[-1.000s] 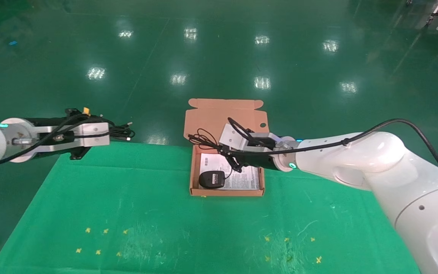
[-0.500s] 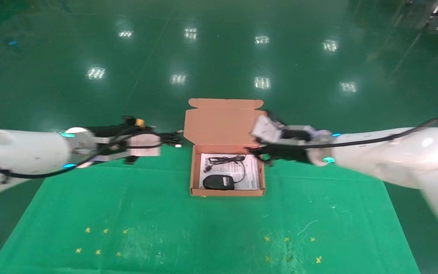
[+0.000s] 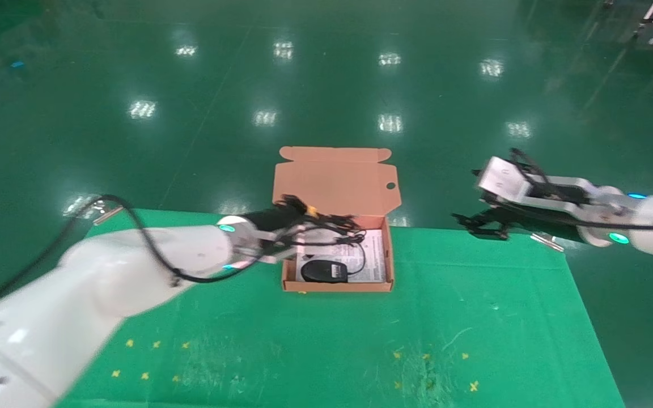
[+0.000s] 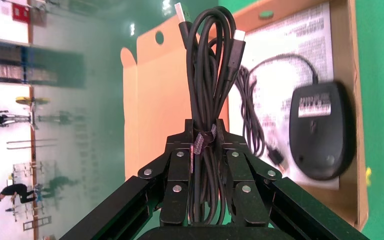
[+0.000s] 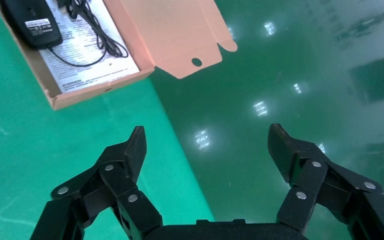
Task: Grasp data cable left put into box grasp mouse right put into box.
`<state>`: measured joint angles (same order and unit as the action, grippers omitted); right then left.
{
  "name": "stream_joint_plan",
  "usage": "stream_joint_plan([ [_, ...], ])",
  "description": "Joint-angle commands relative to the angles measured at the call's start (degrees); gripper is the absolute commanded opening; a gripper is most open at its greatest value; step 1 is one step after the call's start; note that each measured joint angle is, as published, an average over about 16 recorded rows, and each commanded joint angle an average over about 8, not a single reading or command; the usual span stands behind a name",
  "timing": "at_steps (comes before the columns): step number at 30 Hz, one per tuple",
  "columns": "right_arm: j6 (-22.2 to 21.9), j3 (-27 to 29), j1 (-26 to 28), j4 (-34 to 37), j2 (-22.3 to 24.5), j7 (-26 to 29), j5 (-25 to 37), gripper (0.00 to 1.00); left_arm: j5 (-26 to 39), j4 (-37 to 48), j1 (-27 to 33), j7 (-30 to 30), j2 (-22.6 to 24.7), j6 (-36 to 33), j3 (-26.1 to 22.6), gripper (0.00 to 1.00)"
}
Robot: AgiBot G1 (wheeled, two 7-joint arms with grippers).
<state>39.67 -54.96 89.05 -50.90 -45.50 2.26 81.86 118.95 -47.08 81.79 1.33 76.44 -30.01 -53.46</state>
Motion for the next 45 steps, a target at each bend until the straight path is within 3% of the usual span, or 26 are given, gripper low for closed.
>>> stream_joint_plan([
  [1, -0.4, -0.2, -0.6, -2.9, 2.0, 1.9, 0.5, 1.00, -1.0, 1.8, -0.1, -1.8, 1.4, 1.2, -0.6, 0.00],
  [10, -3.7, -1.4, -3.2, -12.5, 7.2, 11.2, 4.1, 1.00, -9.4, 3.6, 0.0, -6.3, 2.0, 4.8, -6.3, 0.00],
  [11, -4.0, -1.6, -3.4, -13.5, 7.6, 12.1, 4.6, 1.00, -10.4, 3.8, 0.1, -6.7, 2.0, 5.1, -7.1, 0.07],
  [18, -5.5, -2.3, -4.3, -17.6, 9.4, 16.1, 6.9, 1.00, -15.2, 5.5, 0.8, -7.5, 2.4, 6.9, -10.3, 0.94],
  [19, -5.6, -2.3, -4.3, -17.8, 9.5, 16.2, 7.0, 1.00, -15.4, 5.7, 0.8, -7.5, 2.5, 7.0, -10.4, 1.00],
  [33, -6.0, -2.0, -4.0, -17.5, 9.1, 15.5, 6.6, 1.00, -15.1, 3.0, 0.9, -6.6, 0.1, 7.1, -10.1, 1.00],
  [45, -4.2, -1.2, 1.6, -21.3, 10.1, 12.5, 10.9, 1.00, -13.2, 1.4, 4.9, -5.0, -1.6, 12.3, -7.9, 1.00],
])
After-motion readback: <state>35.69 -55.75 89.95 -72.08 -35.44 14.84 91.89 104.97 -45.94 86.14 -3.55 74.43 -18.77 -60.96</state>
